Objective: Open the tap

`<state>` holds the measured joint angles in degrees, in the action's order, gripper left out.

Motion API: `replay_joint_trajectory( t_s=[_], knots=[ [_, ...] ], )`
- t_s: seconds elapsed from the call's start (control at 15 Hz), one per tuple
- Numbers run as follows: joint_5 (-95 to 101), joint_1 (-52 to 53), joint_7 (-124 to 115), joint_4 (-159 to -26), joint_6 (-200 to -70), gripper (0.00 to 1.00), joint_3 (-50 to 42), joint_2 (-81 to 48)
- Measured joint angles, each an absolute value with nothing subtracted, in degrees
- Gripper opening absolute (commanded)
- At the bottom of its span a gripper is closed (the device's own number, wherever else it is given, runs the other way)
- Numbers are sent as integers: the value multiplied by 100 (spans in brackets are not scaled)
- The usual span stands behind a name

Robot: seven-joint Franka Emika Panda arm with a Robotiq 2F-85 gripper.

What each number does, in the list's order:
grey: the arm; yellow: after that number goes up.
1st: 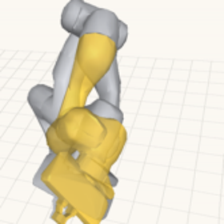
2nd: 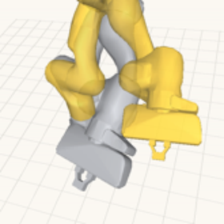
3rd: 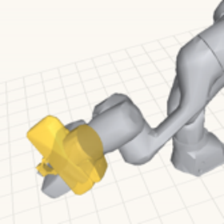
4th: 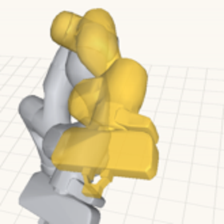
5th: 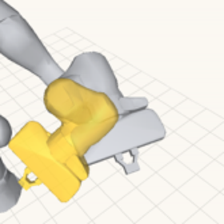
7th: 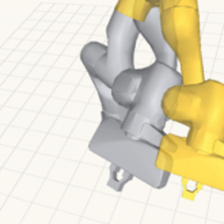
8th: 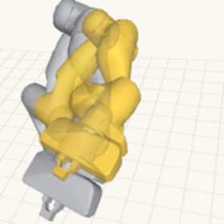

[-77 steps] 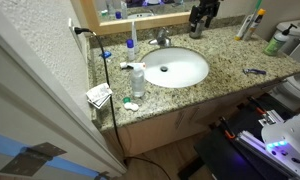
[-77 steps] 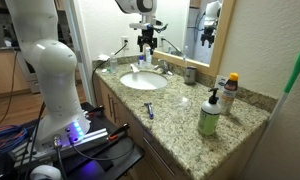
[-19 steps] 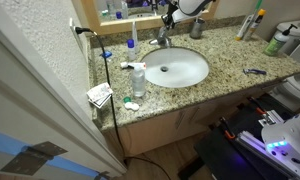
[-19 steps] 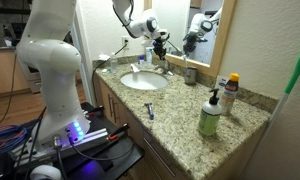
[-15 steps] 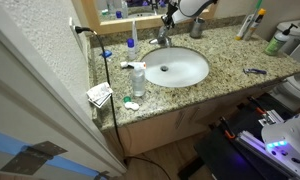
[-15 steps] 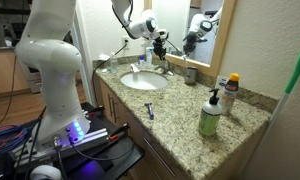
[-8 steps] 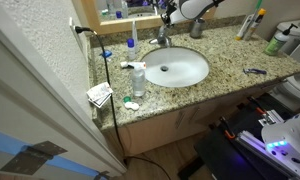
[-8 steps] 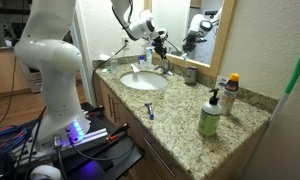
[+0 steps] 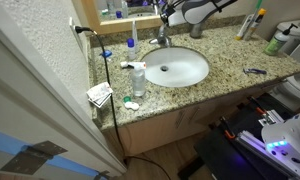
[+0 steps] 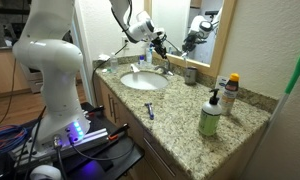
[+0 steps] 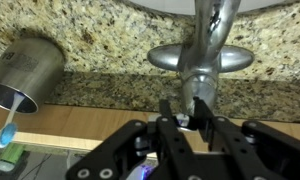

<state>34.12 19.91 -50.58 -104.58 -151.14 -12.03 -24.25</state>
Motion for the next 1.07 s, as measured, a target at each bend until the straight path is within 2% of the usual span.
replay_joint_trajectory(
  t_s=[0.73,0.8,0.93,1.07],
  knots=[
    [4730,2170,-6693,-10691,-15449,7,-1383,-2383],
    [4790,2214,-6799,-10710,-15489,52,-1434,-2383],
    [4855,2283,-6988,-10737,-15533,60,-1522,-2382],
    [4797,2239,-6989,-10750,-15446,73,-1486,-2362]
  ],
)
